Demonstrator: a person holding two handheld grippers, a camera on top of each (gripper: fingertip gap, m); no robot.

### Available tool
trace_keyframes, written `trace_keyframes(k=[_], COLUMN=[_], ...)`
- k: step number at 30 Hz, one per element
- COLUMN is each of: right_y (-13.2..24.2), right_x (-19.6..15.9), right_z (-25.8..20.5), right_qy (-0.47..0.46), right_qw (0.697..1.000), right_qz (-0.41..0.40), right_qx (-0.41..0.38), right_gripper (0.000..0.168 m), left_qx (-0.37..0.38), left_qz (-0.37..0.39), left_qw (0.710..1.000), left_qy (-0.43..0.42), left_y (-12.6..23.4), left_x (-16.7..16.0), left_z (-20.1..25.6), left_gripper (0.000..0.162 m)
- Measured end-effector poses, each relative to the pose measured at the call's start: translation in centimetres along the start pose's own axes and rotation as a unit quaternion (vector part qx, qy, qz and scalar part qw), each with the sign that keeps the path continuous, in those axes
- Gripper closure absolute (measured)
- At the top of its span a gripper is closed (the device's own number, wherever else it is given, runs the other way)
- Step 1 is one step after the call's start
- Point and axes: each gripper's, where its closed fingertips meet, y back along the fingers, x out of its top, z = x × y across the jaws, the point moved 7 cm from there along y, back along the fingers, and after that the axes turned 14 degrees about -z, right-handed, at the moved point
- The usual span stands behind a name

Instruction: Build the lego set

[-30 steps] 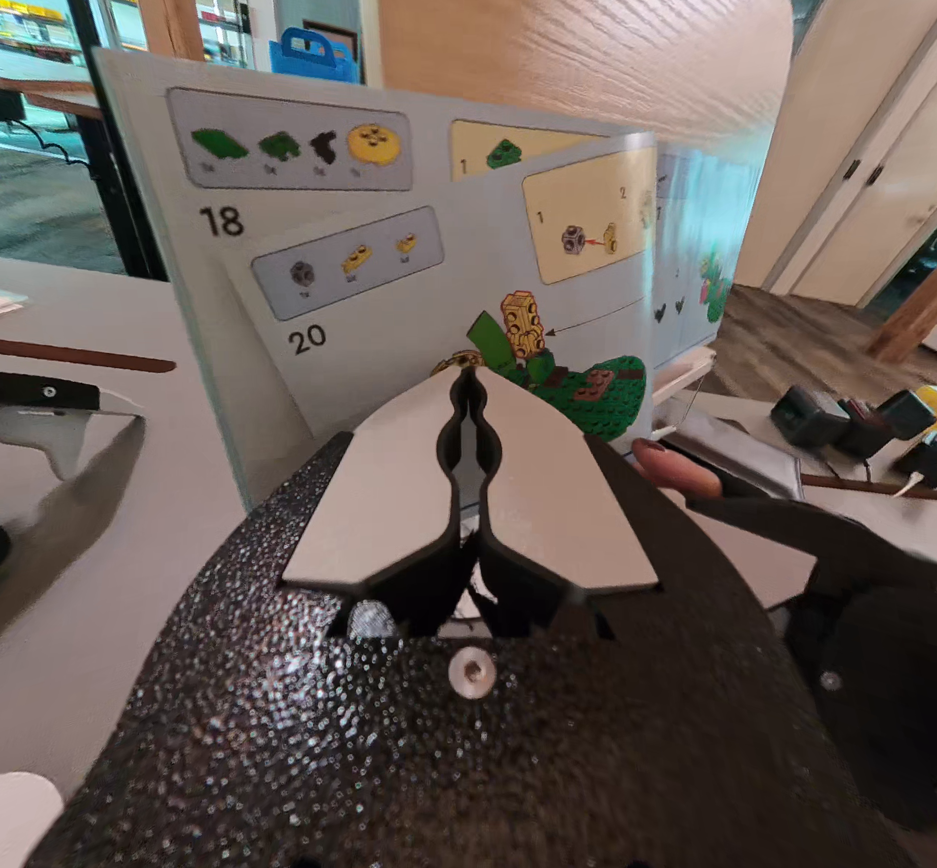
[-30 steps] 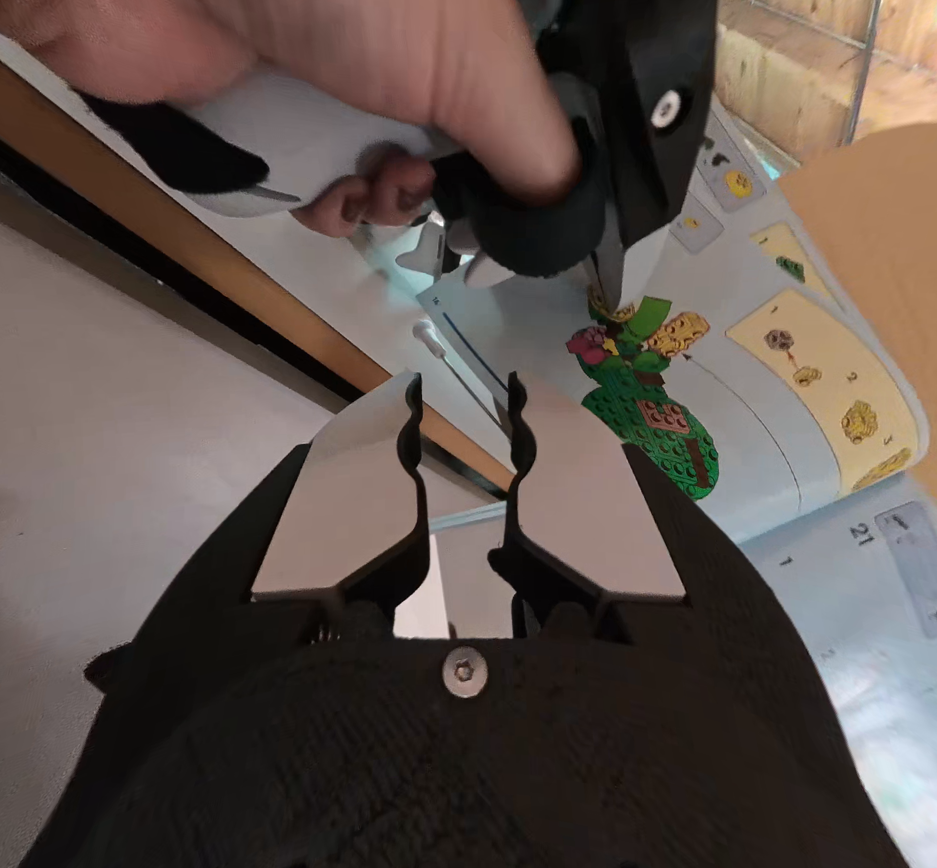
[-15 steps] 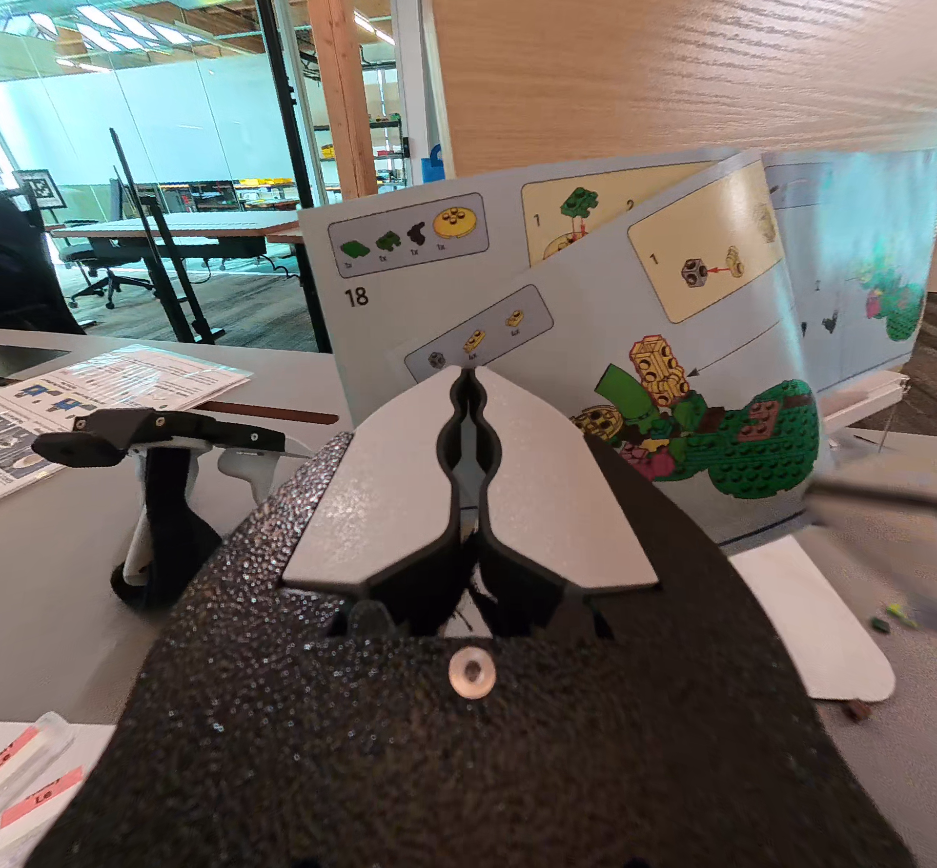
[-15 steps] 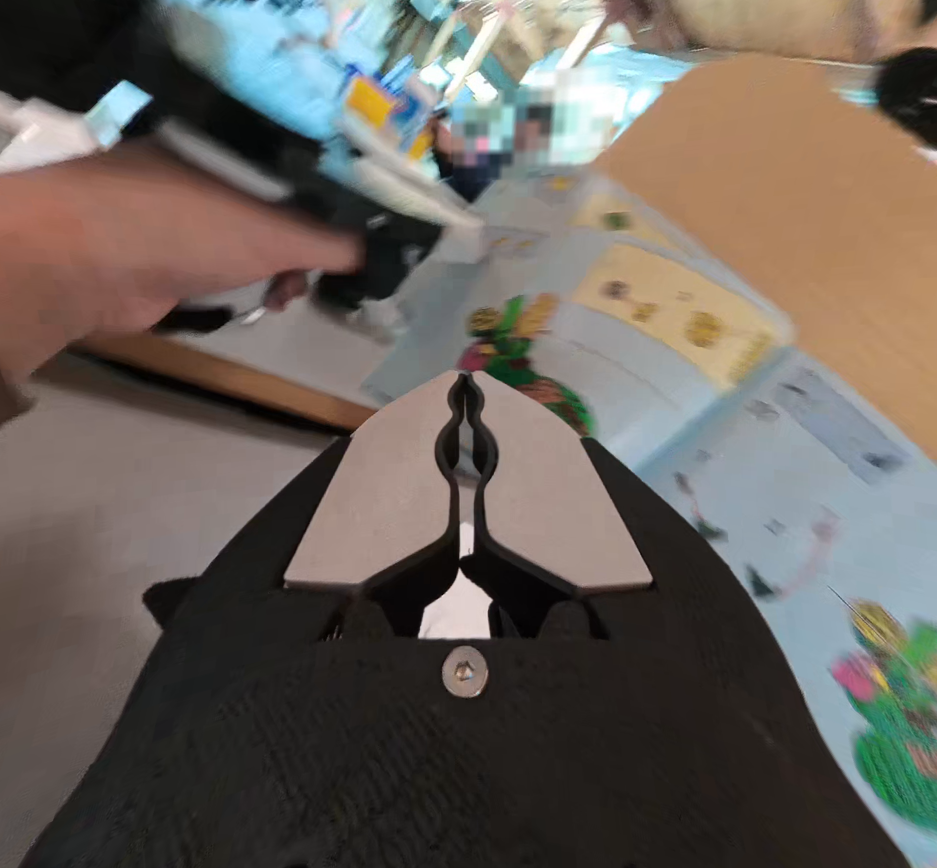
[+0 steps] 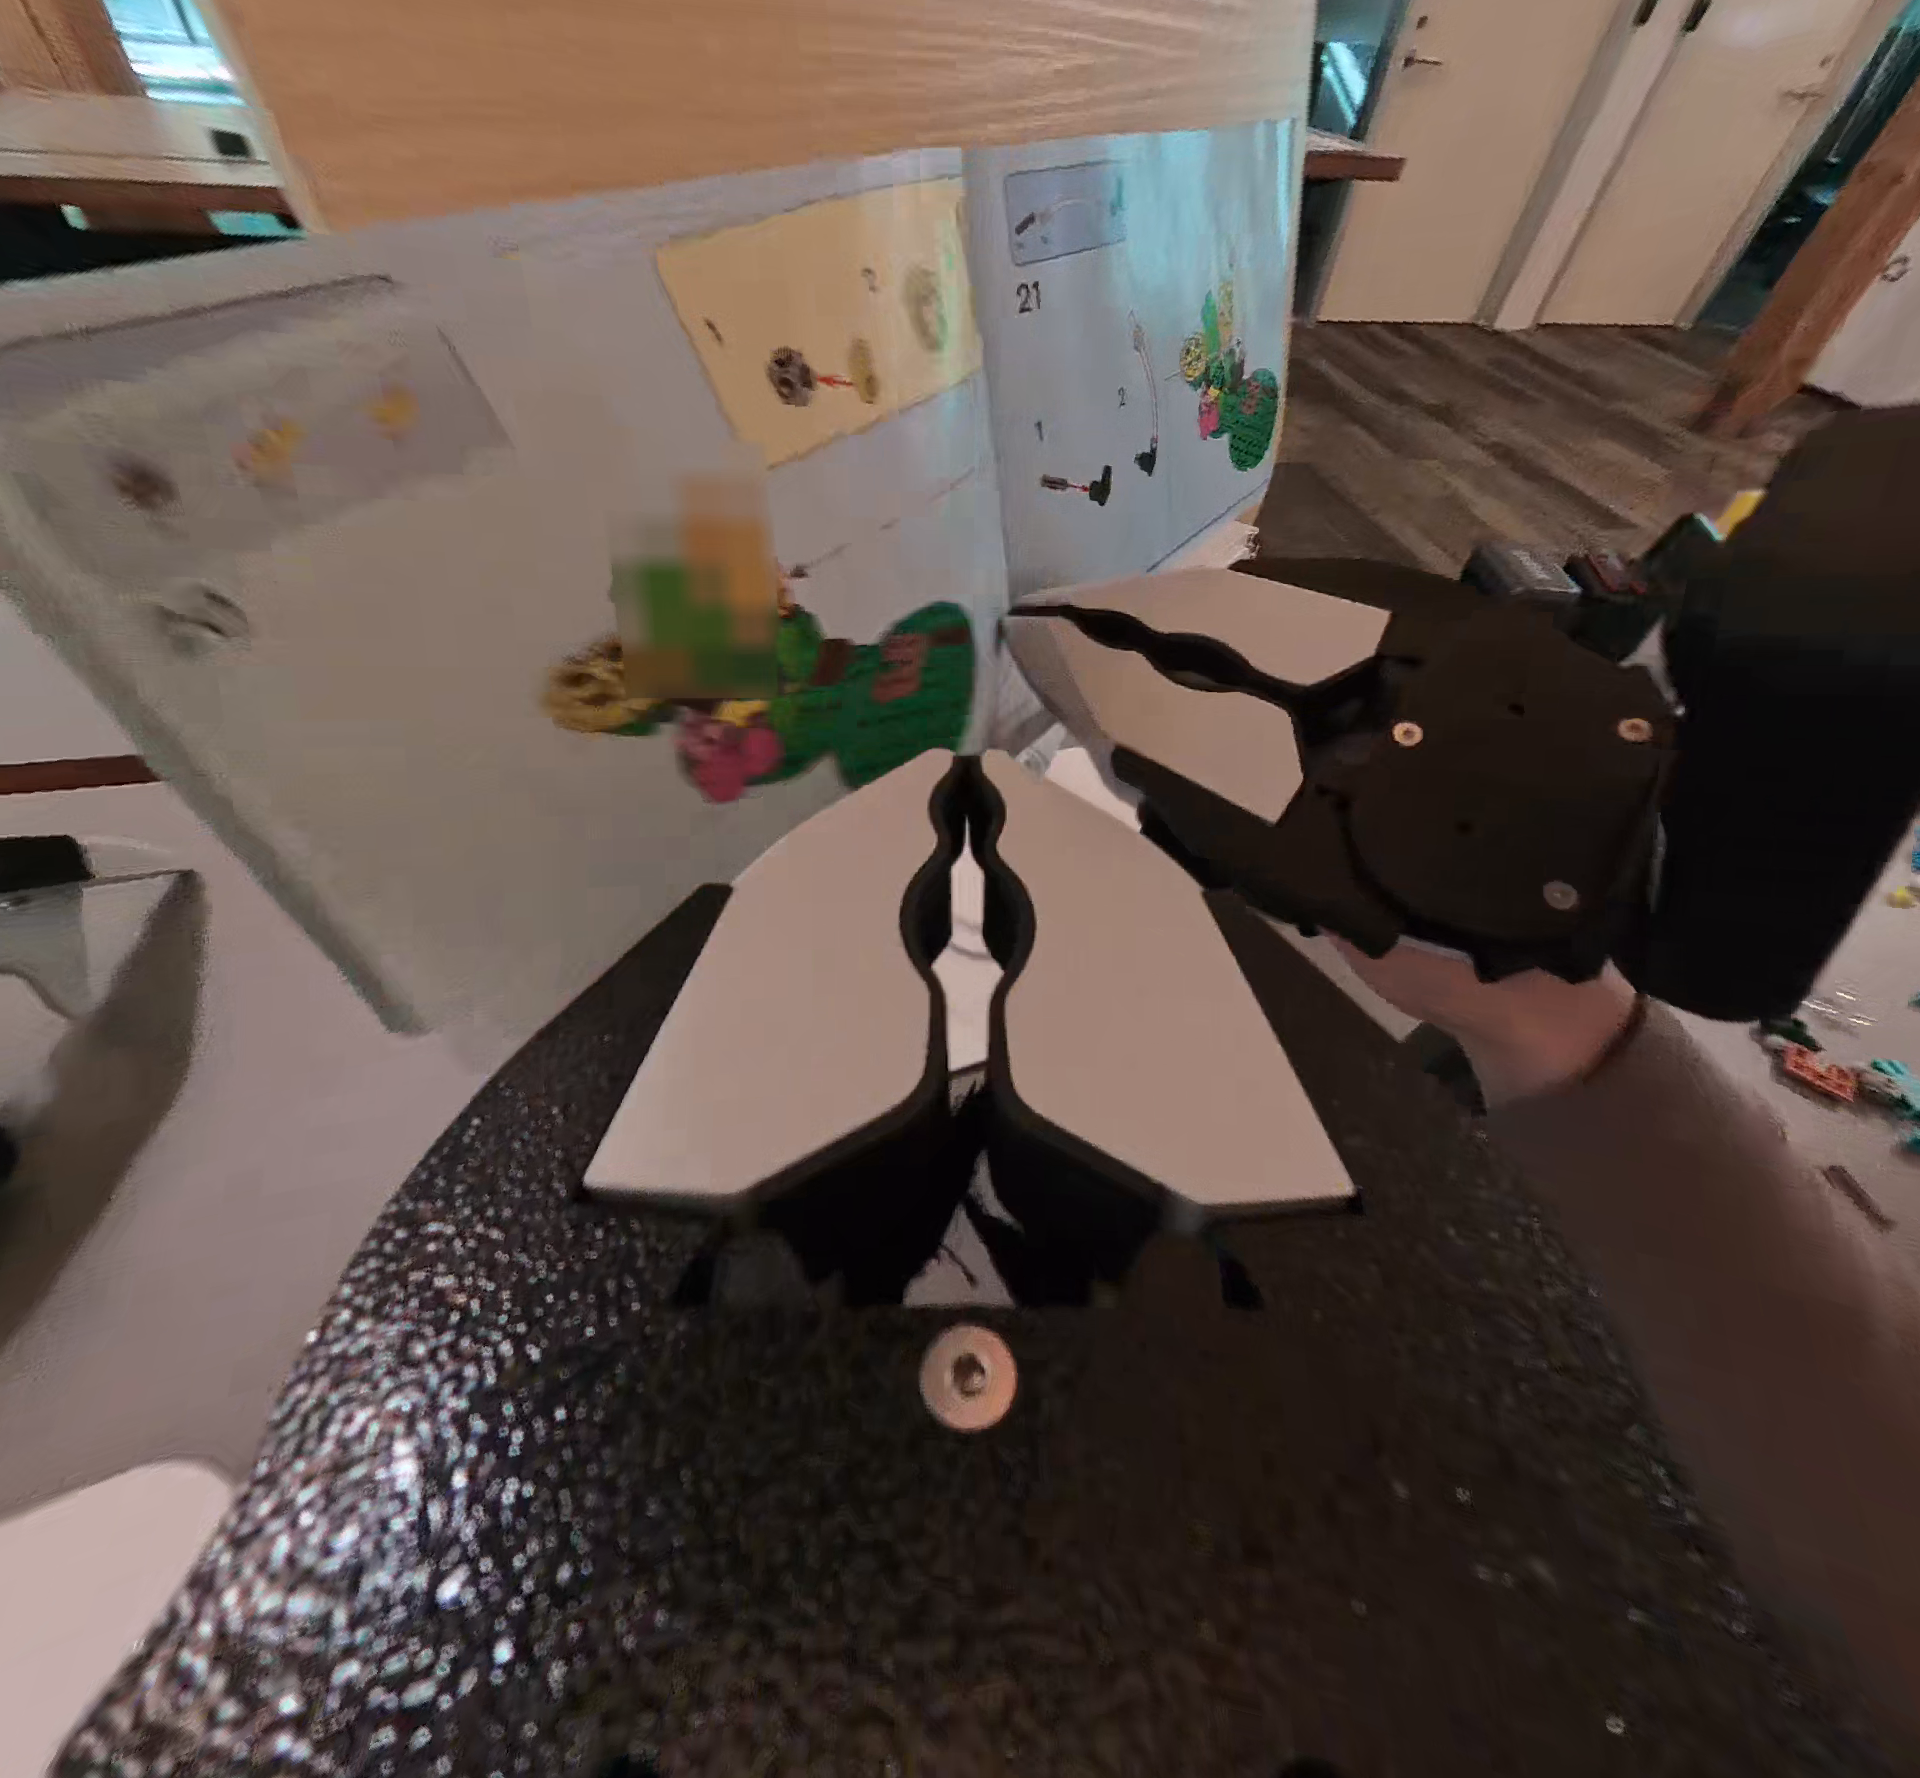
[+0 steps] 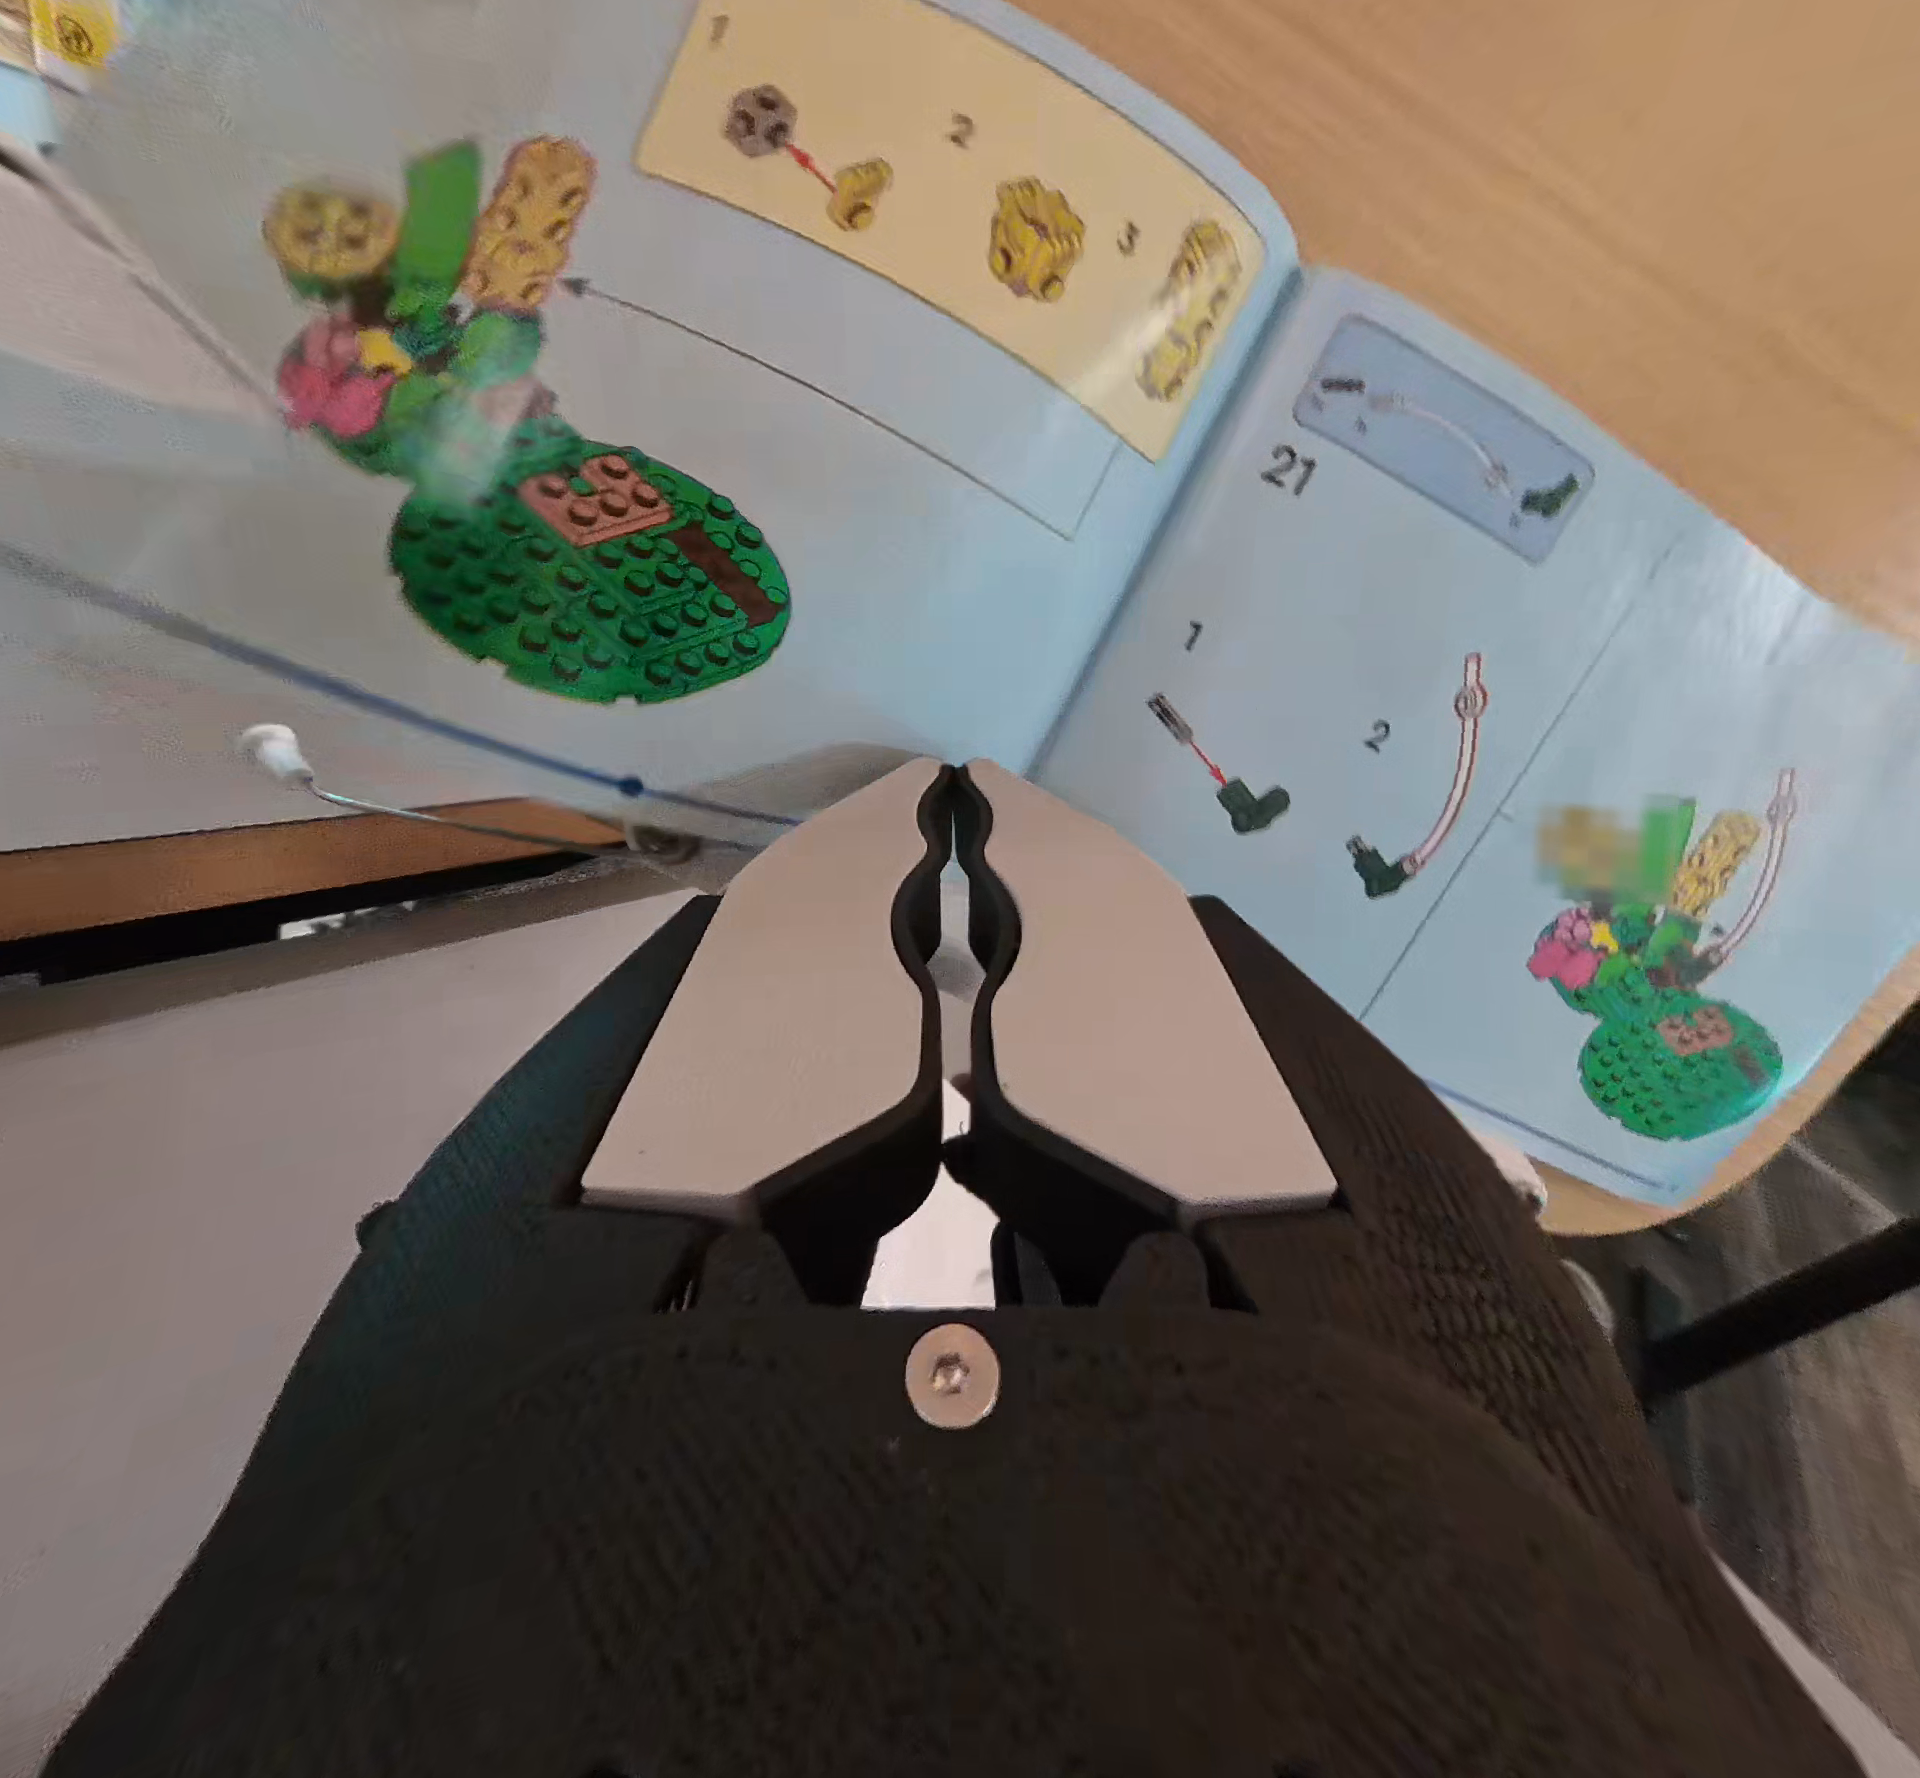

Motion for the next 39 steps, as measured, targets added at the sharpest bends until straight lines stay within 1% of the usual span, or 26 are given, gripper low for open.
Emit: trace_keyframes(k=[2, 6, 8, 9, 10, 11, 12, 13, 14, 15, 16, 17, 19, 22, 23, 24, 27, 31, 36, 39], right_y=[-0.1, -0.5, -0.4, -0.1, 0.3, 0.9, 1.2, 1.1, 0.9, 0.8, 0.8, 0.7, 0.1, -0.9, -1.0, -0.9, -0.8, -0.7, -0.7, -0.7], right_x=[0.3, 0.3, 0.3, 0.3, 0.1, -0.3, -0.8, -1.0, -1.0, -0.8, -0.5, -0.4, -0.6, -1.1, -1.0, -0.8, -0.1, 0.5, 1.3, 1.7], right_z=[-0.6, -1.7, -2.6, -3.2, -4.2, -5.5, -6.4, -6.9, -7.3, -7.5, -7.7, -7.9, -8.4, -8.8, -8.8, -8.8, -8.7, -8.5, -8.1, -7.7], right_qy=[0.018, 0.061, 0.099, 0.137, 0.193, 0.268, 0.325, 0.343, 0.341, 0.337, 0.342, 0.359, 0.393, 0.418, 0.415, 0.407, 0.336, 0.266, 0.155, 0.101], right_qw=[1.000, 0.998, 0.995, 0.989, 0.977, 0.954, 0.932, 0.926, 0.929, 0.930, 0.928, 0.923, 0.913, 0.903, 0.903, 0.905, 0.931, 0.951, 0.975, 0.983], right_qz=[0.002, 0.000, 0.022, 0.049, 0.088, 0.127, 0.153, 0.148, 0.133, 0.131, 0.137, 0.136, 0.110, 0.091, 0.097, 0.102, 0.121, 0.134, 0.134, 0.130], right_qx=[-0.004, -0.006, 0.003, 0.012, 0.027, 0.047, 0.049, 0.049, 0.061, 0.065, 0.053, 0.037, 0.011, -0.037, -0.061, -0.071, -0.072, -0.080, -0.084, -0.085], right_gripper=[0.168, 0.168, 0.168, 0.168, 0.165, 0.159, 0.153, 0.147, 0.137, 0.130, 0.128, 0.128, 0.130, 0.153, 0.163, 0.164, 0.165, 0.165, 0.166, 0.167], left_qx=[-0.011, 0.013, 0.021, 0.022, 0.023, 0.018, 0.009, 0.004, 0.002, 0.004, 0.009, 0.015, 0.028, 0.057, 0.069, 0.081, 0.100, 0.079, 0.041, 0.045], left_qz=[0.016, 0.073, 0.095, 0.098, 0.099, 0.100, 0.105, 0.107, 0.108, 0.108, 0.107, 0.106, 0.102, 0.098, 0.094, 0.092, 0.094, 0.110, 0.143, 0.165], left_qw=[1.000, 0.996, 0.993, 0.992, 0.992, 0.991, 0.991, 0.990, 0.990, 0.990, 0.991, 0.992, 0.992, 0.992, 0.991, 0.991, 0.989, 0.987, 0.981, 0.974], left_qy=[0.003, 0.044, 0.072, 0.078, 0.081, 0.083, 0.087, 0.090, 0.090, 0.086, 0.080, 0.074, 0.070, 0.060, 0.059, 0.061, 0.063, 0.090, 0.124, 0.146], left_y=[-1.3, -3.0, -3.4, -3.6, -3.8, -3.9, -4.0, -4.0, -4.0, -4.0, -3.9, -3.9, -3.8, -3.5, -3.3, -3.0, -2.5, -2.4, -2.3, -1.8], left_x=[0.1, 0.2, 0.0, -0.1, -0.3, -0.4, -0.4, -0.4, -0.4, -0.4, -0.4, -0.4, -0.3, -0.3, -0.3, -0.2, -0.3, -0.4, -0.4, -0.4], left_z=[-0.5, -2.9, -4.0, -4.4, -4.6, -4.8, -4.8, -4.9, -4.9, -4.9, -4.9, -4.9, -4.8, -4.8, -4.9, -5.0, -5.3, -5.5, -5.9, -6.3], left_gripper=[0.162, 0.162, 0.162, 0.162, 0.162, 0.162, 0.162, 0.162, 0.162, 0.162, 0.162, 0.162, 0.162, 0.162, 0.162, 0.162, 0.162, 0.162, 0.162, 0.162])
